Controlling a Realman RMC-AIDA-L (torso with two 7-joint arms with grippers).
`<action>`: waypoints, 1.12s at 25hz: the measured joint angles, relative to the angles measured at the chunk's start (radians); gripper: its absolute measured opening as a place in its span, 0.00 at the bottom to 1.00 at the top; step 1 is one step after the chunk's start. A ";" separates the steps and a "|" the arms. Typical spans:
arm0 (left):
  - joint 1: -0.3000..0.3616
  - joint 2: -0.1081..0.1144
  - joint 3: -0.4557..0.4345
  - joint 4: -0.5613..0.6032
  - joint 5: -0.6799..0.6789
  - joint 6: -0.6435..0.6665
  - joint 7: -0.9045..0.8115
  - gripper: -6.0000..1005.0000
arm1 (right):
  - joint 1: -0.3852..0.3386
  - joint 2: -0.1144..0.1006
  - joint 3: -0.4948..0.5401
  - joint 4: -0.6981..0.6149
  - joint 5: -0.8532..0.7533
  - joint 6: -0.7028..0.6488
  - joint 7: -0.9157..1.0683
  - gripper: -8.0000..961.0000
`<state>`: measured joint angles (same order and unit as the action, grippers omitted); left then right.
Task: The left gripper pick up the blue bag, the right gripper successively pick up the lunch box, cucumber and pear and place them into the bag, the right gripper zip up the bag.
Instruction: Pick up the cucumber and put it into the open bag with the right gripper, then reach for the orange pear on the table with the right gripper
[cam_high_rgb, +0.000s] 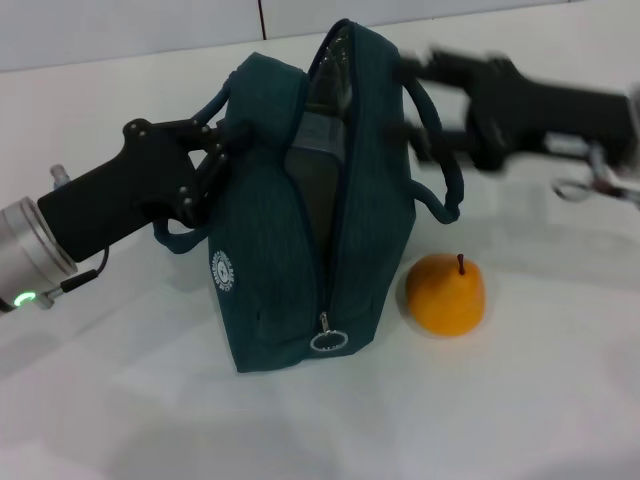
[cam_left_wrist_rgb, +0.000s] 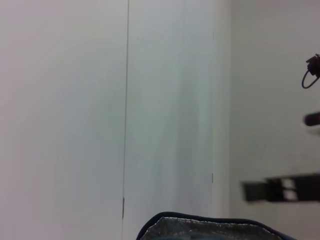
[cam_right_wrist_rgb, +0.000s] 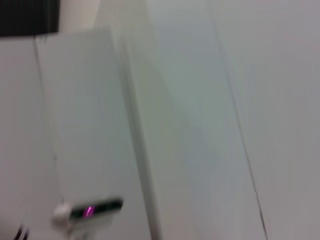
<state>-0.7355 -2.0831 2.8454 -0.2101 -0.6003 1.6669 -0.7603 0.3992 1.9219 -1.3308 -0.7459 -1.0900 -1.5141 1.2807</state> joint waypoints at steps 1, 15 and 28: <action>0.001 0.000 0.000 0.000 -0.001 0.000 0.002 0.05 | -0.034 -0.002 0.012 -0.031 -0.033 -0.009 -0.006 0.82; -0.006 -0.002 -0.001 0.004 -0.018 -0.005 0.008 0.05 | -0.245 0.082 0.300 0.272 -0.183 -0.195 -0.449 0.80; -0.018 -0.003 -0.001 0.009 -0.018 -0.005 0.009 0.05 | -0.180 0.087 0.291 0.473 -0.172 -0.129 -0.617 0.75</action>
<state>-0.7538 -2.0862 2.8446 -0.2009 -0.6182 1.6615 -0.7515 0.2193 2.0089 -1.0393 -0.2728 -1.2619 -1.6432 0.6642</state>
